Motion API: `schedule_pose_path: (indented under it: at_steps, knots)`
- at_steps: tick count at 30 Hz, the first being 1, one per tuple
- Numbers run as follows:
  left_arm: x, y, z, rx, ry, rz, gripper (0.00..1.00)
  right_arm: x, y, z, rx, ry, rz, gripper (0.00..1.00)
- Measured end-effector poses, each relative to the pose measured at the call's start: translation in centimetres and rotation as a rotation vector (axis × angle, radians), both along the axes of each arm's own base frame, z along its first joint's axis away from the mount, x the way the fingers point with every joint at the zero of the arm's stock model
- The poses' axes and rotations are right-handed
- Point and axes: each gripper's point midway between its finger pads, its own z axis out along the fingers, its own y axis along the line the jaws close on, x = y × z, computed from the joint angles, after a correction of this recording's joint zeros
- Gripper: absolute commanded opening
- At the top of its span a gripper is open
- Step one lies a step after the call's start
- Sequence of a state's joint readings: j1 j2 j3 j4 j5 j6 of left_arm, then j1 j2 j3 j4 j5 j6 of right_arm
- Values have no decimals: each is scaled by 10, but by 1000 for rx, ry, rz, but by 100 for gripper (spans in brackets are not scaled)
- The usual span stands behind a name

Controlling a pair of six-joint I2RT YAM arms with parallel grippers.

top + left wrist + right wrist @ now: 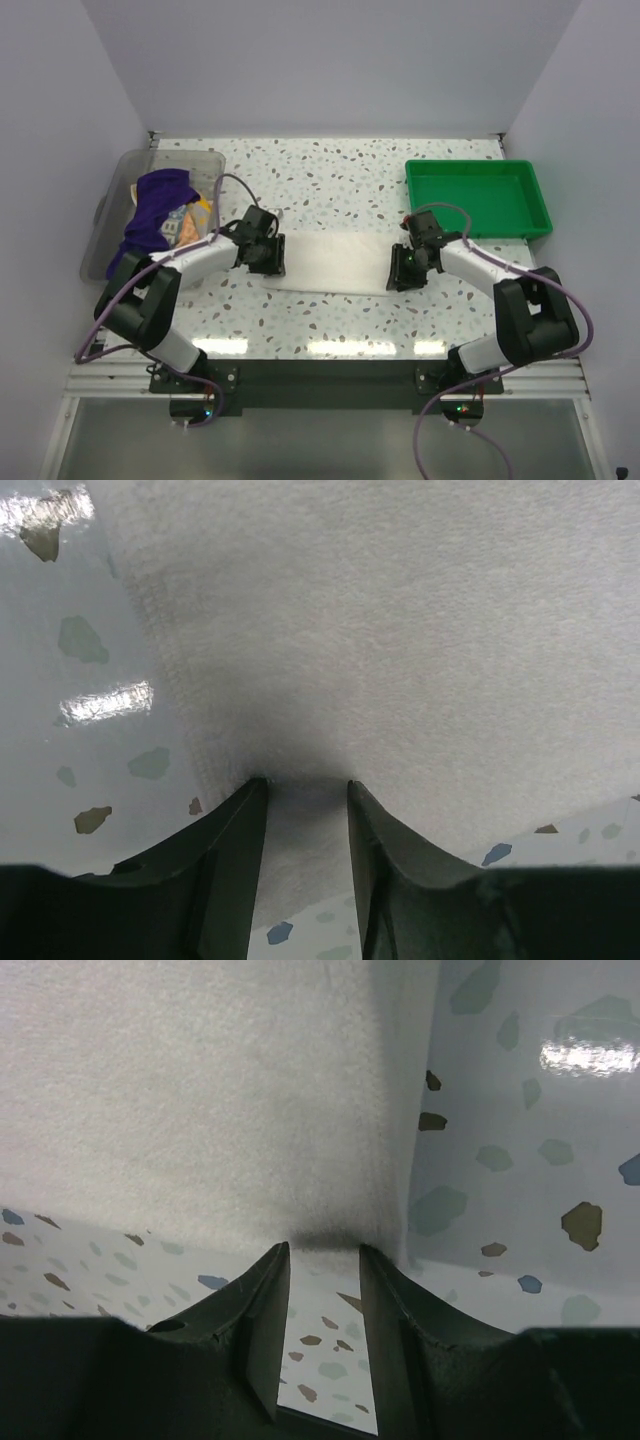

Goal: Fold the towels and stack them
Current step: Fold the towel

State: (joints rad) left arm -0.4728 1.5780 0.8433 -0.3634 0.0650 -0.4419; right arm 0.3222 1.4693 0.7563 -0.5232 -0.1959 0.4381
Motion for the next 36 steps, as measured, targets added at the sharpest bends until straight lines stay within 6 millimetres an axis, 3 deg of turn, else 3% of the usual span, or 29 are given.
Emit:
schedule_pose_path:
  at_steps: [4, 6, 10, 14, 17, 19, 25, 31, 36]
  knots:
    - [-4, -1, 6, -25, -3, 17, 63, 6, -4, 13, -15, -40, 6, 40]
    - [-7, 1, 12, -27, -7, 22, 70, 17, -5, 29, -23, -83, 14, 40]
    - [-2, 1, 34, -40, -54, 36, 72, 57, -1, 66, -30, -222, 25, 32]
    - [24, -6, 61, -49, -138, 54, 62, 99, 6, 90, -39, -329, 35, 22]
    - [47, -10, 70, -44, -191, 71, 57, 122, 11, 79, -53, -334, 37, 19]
    - [62, -11, 65, -34, -202, 83, 54, 132, 12, 62, -71, -307, 38, 18]
    - [74, 4, 8, 31, -99, 126, 50, 136, 5, -1, -145, -190, 28, 14]
    - [85, 7, 3, -9, -121, 161, 49, 154, 3, 1, -157, -228, 5, 26]
    - [96, 13, 6, -55, -129, 199, 58, 164, 6, 6, -154, -247, 4, 38]
